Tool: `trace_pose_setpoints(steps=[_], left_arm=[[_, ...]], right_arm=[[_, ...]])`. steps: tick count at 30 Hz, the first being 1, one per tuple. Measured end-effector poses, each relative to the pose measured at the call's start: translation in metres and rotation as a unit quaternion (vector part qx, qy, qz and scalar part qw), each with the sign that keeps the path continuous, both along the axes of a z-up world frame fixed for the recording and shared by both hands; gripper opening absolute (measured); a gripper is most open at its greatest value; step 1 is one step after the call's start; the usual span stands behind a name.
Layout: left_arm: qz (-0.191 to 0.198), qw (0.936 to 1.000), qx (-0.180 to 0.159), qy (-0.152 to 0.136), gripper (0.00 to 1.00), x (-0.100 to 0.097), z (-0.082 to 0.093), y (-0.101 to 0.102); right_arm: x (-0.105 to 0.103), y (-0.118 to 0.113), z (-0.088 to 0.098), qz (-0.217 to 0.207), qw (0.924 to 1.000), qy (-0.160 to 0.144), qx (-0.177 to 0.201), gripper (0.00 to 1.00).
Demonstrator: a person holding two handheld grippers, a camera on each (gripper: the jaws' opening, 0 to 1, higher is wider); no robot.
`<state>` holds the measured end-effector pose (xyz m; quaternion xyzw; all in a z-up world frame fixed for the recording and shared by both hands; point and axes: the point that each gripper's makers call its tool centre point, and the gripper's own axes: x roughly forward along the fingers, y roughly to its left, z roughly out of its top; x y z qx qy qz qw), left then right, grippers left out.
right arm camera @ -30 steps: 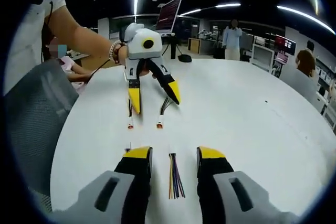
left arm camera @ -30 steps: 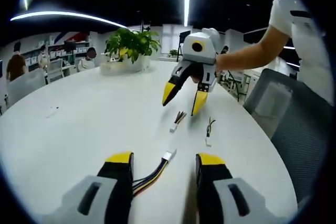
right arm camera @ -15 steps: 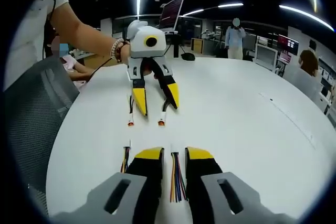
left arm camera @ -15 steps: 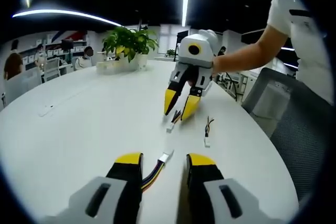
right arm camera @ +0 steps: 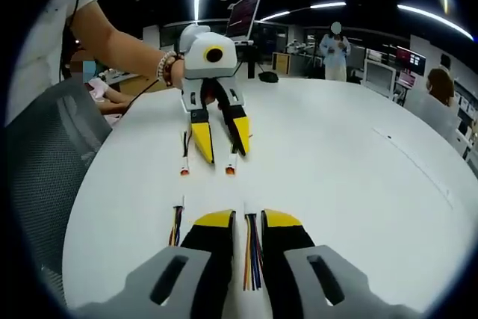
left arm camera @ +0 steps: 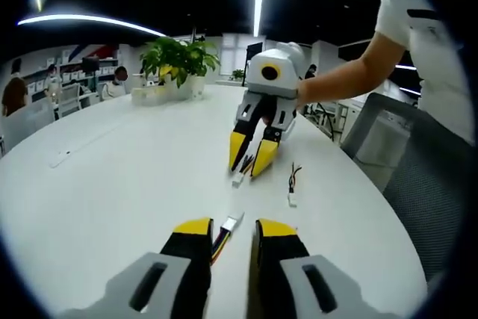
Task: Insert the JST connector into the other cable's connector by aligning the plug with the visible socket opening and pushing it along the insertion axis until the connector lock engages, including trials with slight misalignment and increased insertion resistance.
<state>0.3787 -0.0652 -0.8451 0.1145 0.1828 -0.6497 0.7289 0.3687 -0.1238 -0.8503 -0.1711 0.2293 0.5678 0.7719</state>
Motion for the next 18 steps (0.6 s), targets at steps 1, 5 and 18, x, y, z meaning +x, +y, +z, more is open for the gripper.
trace_pose_setpoints(steps=[1,5,18], left_arm=[[-0.001,1.0000,0.001,0.002,0.15,-0.0005,-0.0007,-0.0001],[-0.001,1.0000,0.003,0.001,0.12,0.0000,-0.0022,0.0000],[-0.001,0.9999,0.009,-0.009,0.05,0.0004,-0.0043,-0.0016]], right_arm=[[0.0003,0.0001,-0.0008,0.000,1.0000,-0.001,-0.001,0.11],[0.0002,0.0008,-0.0017,0.001,1.0000,0.000,0.000,0.09],[0.0021,0.0007,-0.0064,0.003,1.0000,-0.005,-0.005,0.05]])
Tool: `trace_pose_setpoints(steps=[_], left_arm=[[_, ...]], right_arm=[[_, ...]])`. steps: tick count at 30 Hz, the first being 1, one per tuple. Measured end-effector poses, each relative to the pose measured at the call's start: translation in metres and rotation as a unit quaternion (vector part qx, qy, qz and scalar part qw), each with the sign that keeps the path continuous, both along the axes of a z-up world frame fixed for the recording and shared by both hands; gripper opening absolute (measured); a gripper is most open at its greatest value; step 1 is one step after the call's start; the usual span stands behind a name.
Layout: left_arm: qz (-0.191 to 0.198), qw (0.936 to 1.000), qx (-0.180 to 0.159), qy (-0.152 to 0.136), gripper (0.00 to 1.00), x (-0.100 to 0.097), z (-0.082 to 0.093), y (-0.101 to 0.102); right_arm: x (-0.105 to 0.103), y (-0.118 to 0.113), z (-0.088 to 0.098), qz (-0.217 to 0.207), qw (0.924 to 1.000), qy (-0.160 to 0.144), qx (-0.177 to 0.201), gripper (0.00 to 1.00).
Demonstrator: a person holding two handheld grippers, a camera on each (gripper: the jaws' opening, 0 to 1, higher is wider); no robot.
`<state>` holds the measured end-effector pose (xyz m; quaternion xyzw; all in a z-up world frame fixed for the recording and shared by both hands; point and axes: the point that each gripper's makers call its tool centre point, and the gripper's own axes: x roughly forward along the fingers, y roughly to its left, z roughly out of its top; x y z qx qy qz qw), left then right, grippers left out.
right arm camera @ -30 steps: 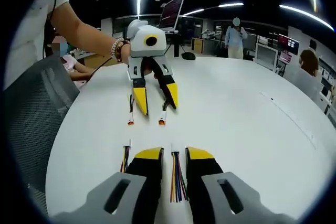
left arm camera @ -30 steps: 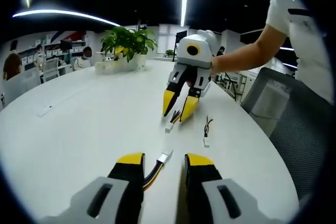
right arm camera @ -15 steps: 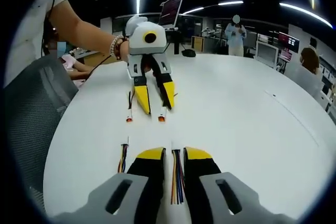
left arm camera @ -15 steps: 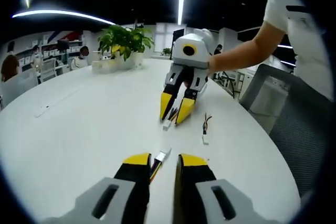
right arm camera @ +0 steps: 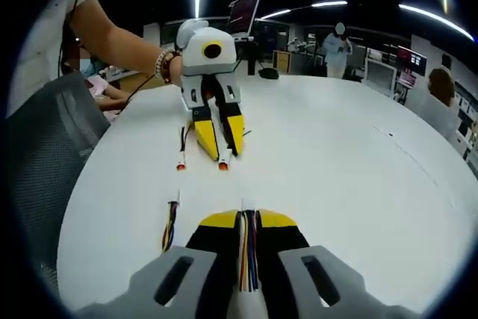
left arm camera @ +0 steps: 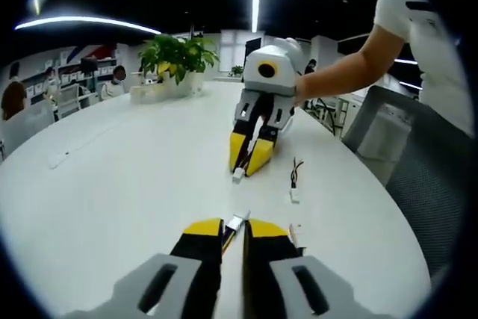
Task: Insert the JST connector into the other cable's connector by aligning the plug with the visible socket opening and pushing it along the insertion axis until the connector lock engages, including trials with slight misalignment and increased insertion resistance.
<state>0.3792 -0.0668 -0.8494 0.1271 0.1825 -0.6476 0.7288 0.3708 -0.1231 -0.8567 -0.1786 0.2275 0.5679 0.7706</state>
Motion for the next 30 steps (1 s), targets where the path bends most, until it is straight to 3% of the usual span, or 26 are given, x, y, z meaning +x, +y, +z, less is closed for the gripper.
trace_pose_setpoints(steps=[30], left_arm=[[-0.019,0.9997,0.005,-0.013,0.00,-0.0046,-0.0013,-0.0010]], right_arm=[[-0.0012,-0.0008,0.0009,0.015,0.9998,-0.009,0.002,0.04]])
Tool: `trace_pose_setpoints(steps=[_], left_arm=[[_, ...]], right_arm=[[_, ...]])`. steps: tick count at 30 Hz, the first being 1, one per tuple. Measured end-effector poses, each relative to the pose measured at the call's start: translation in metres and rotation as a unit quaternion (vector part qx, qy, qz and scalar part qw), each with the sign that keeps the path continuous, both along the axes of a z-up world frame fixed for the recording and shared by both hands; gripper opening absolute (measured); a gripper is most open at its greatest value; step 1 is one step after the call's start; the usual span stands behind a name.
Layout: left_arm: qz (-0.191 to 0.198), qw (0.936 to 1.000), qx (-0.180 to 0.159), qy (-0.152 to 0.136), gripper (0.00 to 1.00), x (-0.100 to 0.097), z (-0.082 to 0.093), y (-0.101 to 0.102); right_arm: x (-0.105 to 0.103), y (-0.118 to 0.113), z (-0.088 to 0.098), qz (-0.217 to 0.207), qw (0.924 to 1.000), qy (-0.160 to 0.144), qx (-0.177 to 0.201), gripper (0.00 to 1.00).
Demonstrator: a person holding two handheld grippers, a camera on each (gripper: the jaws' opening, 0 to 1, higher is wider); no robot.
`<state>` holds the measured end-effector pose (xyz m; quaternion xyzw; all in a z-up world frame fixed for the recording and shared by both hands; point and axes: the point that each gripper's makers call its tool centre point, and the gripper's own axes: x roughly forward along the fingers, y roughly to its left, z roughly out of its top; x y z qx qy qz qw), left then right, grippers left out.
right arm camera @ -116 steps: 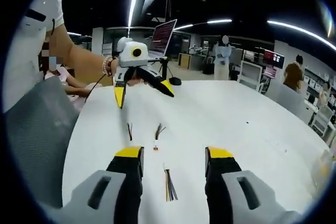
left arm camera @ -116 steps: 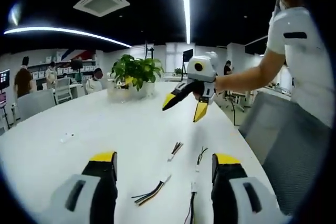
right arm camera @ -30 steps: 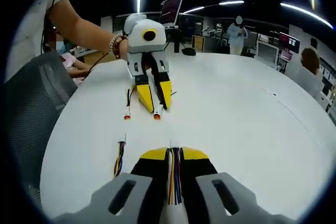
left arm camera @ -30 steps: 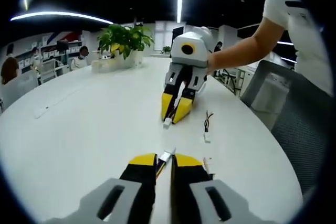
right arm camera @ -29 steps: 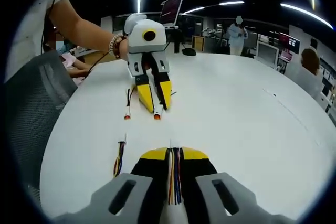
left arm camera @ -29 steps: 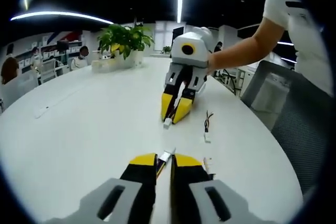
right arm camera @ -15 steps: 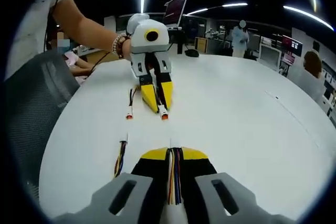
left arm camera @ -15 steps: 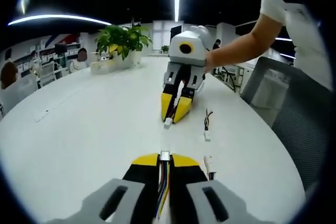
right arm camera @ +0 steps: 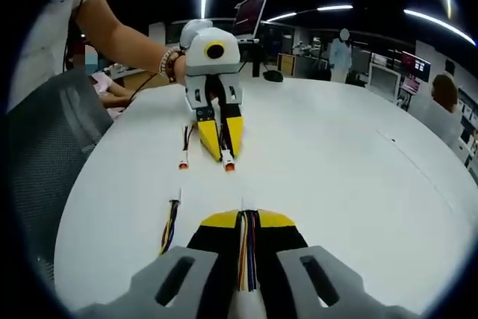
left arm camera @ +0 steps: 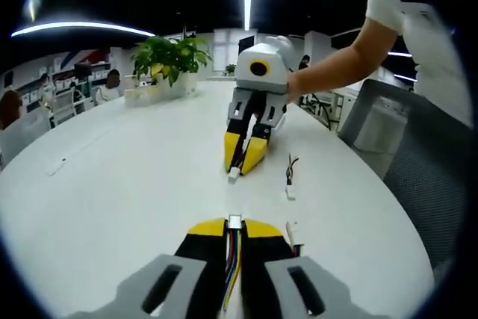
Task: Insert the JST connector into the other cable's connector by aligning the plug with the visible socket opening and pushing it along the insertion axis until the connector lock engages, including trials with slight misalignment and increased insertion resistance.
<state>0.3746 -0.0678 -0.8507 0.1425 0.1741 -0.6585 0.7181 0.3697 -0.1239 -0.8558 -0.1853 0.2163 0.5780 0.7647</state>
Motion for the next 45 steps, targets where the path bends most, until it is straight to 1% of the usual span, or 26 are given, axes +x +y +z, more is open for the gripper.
trace_pose_setpoints(steps=[9,22,28,33,38,45], left_arm=[[-0.007,0.9999,0.007,-0.004,0.00,-0.002,0.000,0.000],[-0.008,0.9998,0.004,-0.016,0.00,-0.002,0.018,0.002],[-0.010,0.9996,0.007,-0.024,0.00,-0.003,0.023,0.001],[-0.012,0.9996,0.009,-0.025,0.00,-0.004,0.022,0.000],[-0.015,0.9996,0.006,-0.024,0.00,-0.005,0.022,-0.004],[-0.015,0.9996,0.005,-0.023,0.00,-0.004,0.021,-0.004]], right_arm=[[-0.002,0.000,0.004,0.007,1.0000,0.002,-0.003,0.03],[-0.003,0.008,0.020,0.020,0.9997,-0.011,-0.003,0.03],[-0.003,0.012,0.027,0.023,0.9996,-0.018,0.000,0.03],[-0.004,0.019,0.034,0.028,0.9993,-0.023,0.007,0.03],[-0.007,0.028,0.032,0.040,0.9989,-0.021,0.008,0.03],[-0.009,0.036,0.027,0.053,0.9984,-0.017,0.005,0.03]])
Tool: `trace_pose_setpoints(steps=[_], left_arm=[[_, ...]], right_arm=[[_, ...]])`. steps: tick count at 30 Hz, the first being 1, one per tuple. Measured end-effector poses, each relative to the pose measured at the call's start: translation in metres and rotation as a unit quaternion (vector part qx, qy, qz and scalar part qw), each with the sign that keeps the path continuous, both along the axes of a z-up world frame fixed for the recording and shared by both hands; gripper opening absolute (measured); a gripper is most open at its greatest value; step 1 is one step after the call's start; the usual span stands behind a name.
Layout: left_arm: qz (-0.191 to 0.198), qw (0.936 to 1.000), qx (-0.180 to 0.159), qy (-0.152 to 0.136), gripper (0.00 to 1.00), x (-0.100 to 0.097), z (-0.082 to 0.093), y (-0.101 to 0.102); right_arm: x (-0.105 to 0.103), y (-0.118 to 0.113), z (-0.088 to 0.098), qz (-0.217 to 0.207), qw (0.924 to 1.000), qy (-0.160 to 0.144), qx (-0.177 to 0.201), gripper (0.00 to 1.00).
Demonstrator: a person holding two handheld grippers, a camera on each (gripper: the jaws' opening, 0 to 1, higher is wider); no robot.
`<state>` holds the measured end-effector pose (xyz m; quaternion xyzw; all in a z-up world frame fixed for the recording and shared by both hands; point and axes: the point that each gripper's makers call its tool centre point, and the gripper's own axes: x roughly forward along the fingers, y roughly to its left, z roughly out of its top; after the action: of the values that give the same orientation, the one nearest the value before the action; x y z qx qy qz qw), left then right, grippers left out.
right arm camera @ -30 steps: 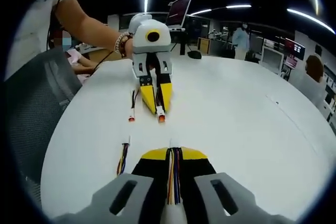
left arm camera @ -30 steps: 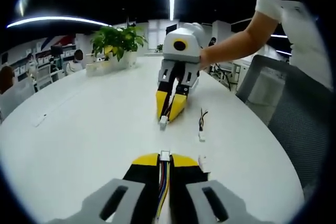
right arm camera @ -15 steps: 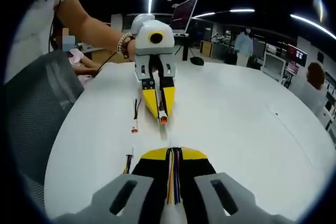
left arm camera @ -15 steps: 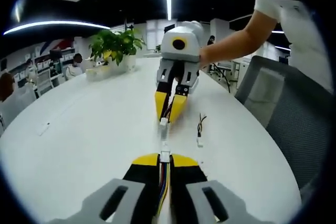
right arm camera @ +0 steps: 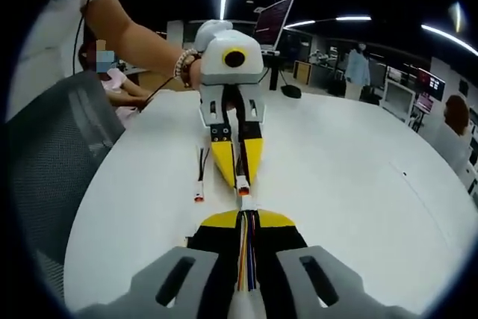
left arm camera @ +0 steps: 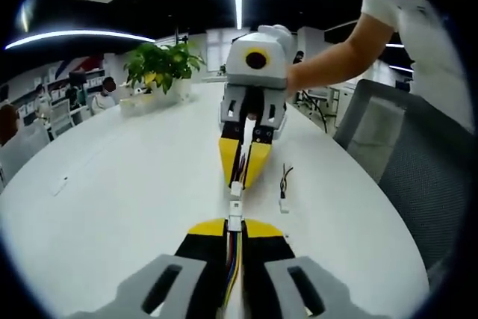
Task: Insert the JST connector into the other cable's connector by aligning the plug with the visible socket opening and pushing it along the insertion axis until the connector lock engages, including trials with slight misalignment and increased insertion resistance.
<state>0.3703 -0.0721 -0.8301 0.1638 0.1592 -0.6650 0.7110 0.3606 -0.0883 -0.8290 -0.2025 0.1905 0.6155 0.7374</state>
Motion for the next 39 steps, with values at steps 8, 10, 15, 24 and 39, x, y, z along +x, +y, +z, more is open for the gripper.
trace_pose_setpoints(steps=[8,10,15,24,39], left_arm=[[-0.002,1.0000,0.003,0.001,0.00,-0.001,-0.003,0.000],[-0.004,1.0000,0.006,-0.001,0.00,-0.001,-0.004,0.000],[-0.004,1.0000,0.006,0.001,0.00,-0.002,-0.005,0.000],[-0.005,1.0000,0.005,0.005,0.00,-0.001,-0.006,-0.002],[-0.003,1.0000,0.005,0.003,0.00,0.000,-0.005,-0.002]], right_arm=[[-0.002,0.005,-0.005,0.009,0.9999,0.001,-0.007,0.03],[-0.002,0.005,-0.006,0.010,0.9999,0.002,-0.008,0.03],[-0.003,0.004,-0.008,0.016,0.9998,0.001,-0.015,0.03],[-0.003,0.007,-0.012,0.027,0.9993,0.000,-0.027,0.03],[-0.001,0.008,-0.011,0.028,0.9992,-0.002,-0.027,0.03]])
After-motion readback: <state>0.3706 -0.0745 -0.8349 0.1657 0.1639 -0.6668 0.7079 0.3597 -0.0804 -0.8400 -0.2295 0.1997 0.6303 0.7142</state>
